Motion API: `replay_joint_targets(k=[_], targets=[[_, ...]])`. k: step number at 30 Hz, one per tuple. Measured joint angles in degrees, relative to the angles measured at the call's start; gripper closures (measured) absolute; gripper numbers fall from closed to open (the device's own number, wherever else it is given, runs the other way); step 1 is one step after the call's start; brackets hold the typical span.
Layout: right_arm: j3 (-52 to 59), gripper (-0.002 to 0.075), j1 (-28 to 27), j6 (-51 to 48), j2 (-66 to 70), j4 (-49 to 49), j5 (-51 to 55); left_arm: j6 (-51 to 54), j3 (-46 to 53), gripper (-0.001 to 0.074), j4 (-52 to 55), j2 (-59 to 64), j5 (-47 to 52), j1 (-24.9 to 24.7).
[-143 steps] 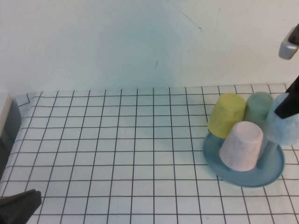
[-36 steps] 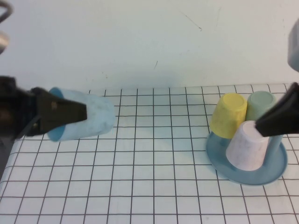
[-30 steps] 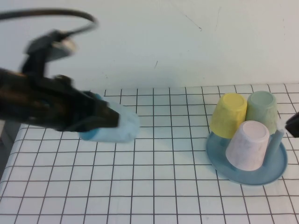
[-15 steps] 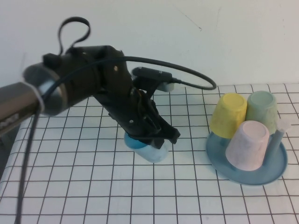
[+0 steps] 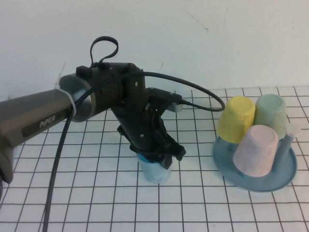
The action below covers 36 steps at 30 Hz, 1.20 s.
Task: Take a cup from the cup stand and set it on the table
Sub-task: Place the cup on the table
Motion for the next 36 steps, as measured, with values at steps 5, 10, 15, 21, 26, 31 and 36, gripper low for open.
replay_joint_targets(k=[5,10,15,21,26,31,36], targets=[[0.0,0.0726,0.0,0.1,-0.2,0.0,-1.4,0.6,0.0,0.0255,0.0,-2.1,-1.1,0.0],[0.0,0.0726,0.0,0.0,-1.3,-1.4,-3.4,1.0,0.0,0.0292,1.5,-7.3,-3.0,0.0],[0.1,0.0726,0.0,1.3,-3.6,-7.2,-5.0,0.4,0.0,0.0583,4.7,-15.8,-3.2,0.0],[5.3,0.0726,0.0,7.0,-11.4,-16.5,-16.0,0.2,2.1,0.0722,6.6,-26.5,-6.2,0.0],[15.7,0.0726,0.0,12.8,-19.1,-20.3,-25.8,0.2,13.2,0.0732,7.7,-38.3,-16.7,0.0],[25.0,0.0726,0.0,18.7,-25.0,-20.7,-31.8,2.0,28.0,0.0734,10.5,-50.6,-27.2,0.0],[28.2,0.0726,0.0,22.8,-26.6,-20.8,-32.5,3.2,38.7,0.0735,13.0,-62.4,-31.9,0.0]])
